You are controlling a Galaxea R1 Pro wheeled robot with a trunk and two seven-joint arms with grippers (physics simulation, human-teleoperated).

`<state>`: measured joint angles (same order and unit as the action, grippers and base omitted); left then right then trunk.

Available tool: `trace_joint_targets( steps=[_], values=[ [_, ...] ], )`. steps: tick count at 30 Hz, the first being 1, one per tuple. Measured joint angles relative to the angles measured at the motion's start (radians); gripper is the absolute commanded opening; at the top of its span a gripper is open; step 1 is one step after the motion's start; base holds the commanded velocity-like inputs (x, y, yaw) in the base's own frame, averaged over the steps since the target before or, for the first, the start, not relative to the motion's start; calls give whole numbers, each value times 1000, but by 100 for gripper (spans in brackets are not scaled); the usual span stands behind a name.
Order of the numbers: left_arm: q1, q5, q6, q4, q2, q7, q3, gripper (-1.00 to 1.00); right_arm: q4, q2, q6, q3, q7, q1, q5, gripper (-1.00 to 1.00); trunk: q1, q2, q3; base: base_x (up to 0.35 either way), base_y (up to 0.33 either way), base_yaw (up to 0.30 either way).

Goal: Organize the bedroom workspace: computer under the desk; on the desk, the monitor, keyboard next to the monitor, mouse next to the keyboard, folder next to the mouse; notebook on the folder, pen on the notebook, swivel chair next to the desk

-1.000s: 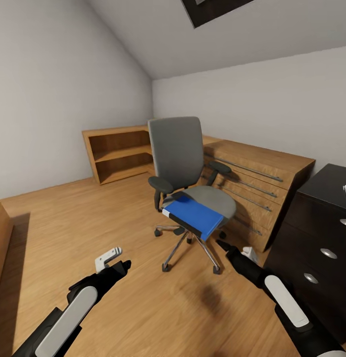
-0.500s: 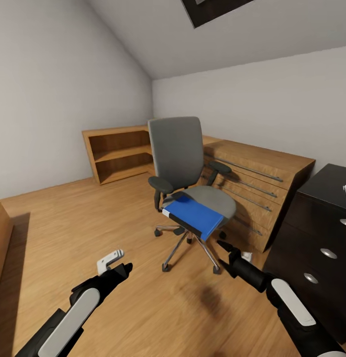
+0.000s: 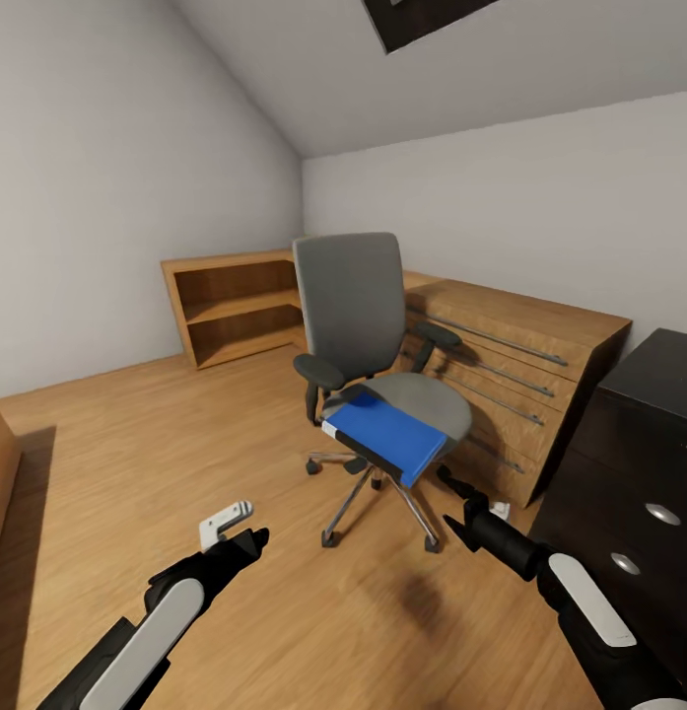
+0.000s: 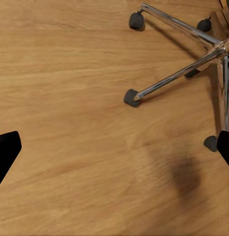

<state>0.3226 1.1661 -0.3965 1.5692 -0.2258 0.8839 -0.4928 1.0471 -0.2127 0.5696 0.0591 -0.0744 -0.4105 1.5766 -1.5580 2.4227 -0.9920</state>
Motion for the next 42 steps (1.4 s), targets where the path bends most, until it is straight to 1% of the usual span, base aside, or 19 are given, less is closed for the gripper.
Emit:
trace_joint_targets(
  steps=[7,17,33,36,40,42],
  values=[
    [0,1,0,-1,-1,0,-2,100,-21,0,-1,0,11,-1,0,100,0,0,0,90,0,0],
    [0,1,0,-1,-2,-1,-1,100,-87,1,-7,0,13,-4,0,100,0,0,0,7,0,0],
    [0,3,1,-2,-4,0,-1,100,-96,5,-6,4,13,-5,2,100,0,0,0,68,58,0],
    [0,3,0,-3,-4,1,0,100,-96,6,-6,6,14,-5,3,100,11,-21,9,5,4,0],
    [0,3,0,-5,-4,1,-1,100,-96,6,-6,6,14,-5,2,100,11,-21,9,1,1,0],
    [0,4,0,-5,-3,1,-1,100,-96,5,-6,6,14,-5,2,100,19,-35,16,0,0,0]
  ],
)
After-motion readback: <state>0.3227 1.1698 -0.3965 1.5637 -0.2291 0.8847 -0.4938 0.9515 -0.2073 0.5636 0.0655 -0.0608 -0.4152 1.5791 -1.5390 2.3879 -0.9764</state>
